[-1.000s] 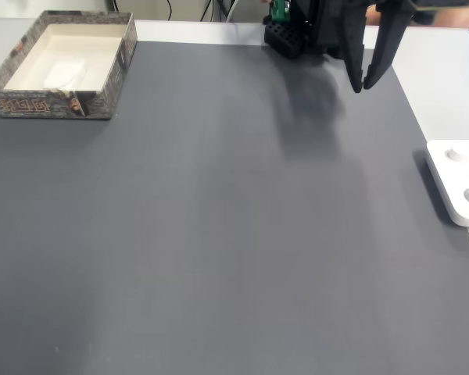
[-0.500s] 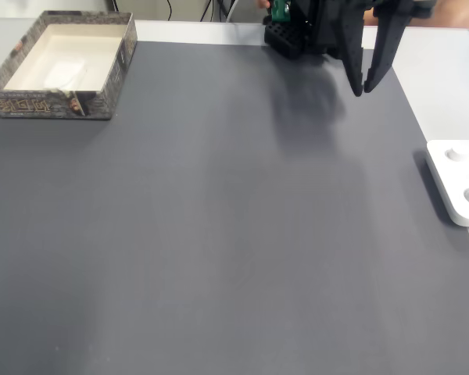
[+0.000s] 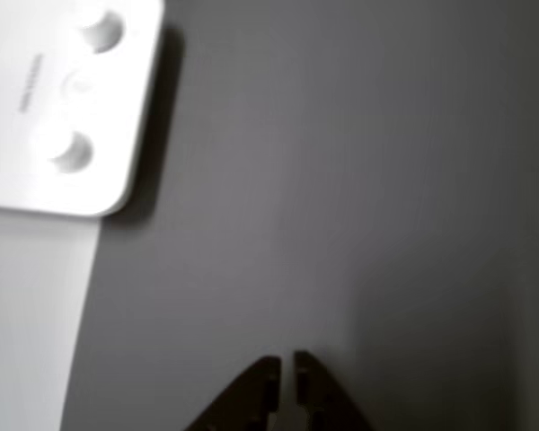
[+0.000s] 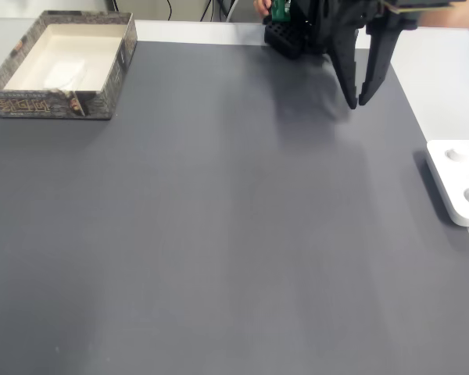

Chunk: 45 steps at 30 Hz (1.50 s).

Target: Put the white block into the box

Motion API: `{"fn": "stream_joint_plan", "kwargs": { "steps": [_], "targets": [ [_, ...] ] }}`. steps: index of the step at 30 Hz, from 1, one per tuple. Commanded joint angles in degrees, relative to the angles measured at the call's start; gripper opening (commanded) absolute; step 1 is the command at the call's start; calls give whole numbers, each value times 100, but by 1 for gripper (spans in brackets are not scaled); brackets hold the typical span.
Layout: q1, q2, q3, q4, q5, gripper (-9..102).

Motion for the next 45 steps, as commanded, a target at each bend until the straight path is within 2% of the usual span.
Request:
{"fn": "stream_joint_plan", "kwargs": {
  "steps": [1,16,28,45],
  "targets": [
    [220,334,53,-123,-35,-2],
    [483,519,158,0,-18,-2],
    [747,527,158,791,290,-2],
    [756,527,158,817,79,-2]
  ]
}}
